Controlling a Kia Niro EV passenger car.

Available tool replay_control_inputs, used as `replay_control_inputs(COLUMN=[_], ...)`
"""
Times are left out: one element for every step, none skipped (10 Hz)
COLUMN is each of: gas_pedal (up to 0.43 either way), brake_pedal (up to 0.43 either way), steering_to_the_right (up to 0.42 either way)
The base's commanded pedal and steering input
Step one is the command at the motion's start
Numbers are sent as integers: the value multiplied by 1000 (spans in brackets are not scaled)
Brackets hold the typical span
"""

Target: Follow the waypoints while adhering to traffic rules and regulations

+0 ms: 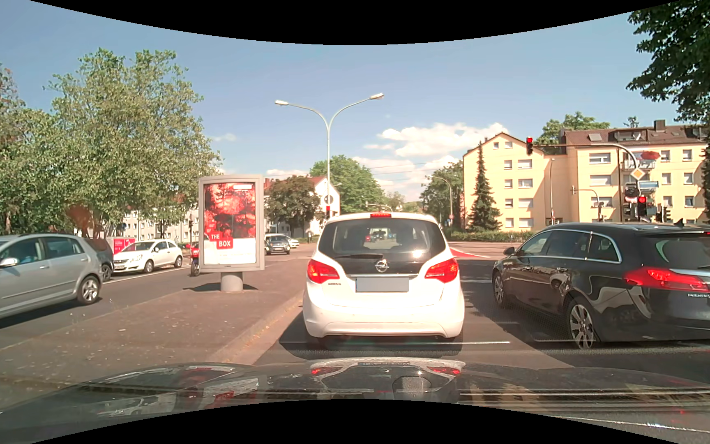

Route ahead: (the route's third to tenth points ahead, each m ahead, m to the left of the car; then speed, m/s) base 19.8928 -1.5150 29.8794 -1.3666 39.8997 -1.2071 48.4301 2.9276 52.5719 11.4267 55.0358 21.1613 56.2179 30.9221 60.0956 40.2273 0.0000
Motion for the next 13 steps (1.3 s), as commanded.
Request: replay_control_inputs(gas_pedal=[0,0,0,0,0,0,0,0,0,0,0,0,0], brake_pedal=[250,250,250,250,250,250,250,250,250,250,250,250,250], steering_to_the_right=[10,11,11,11,11,10,11,11,10,11,11,11,10])
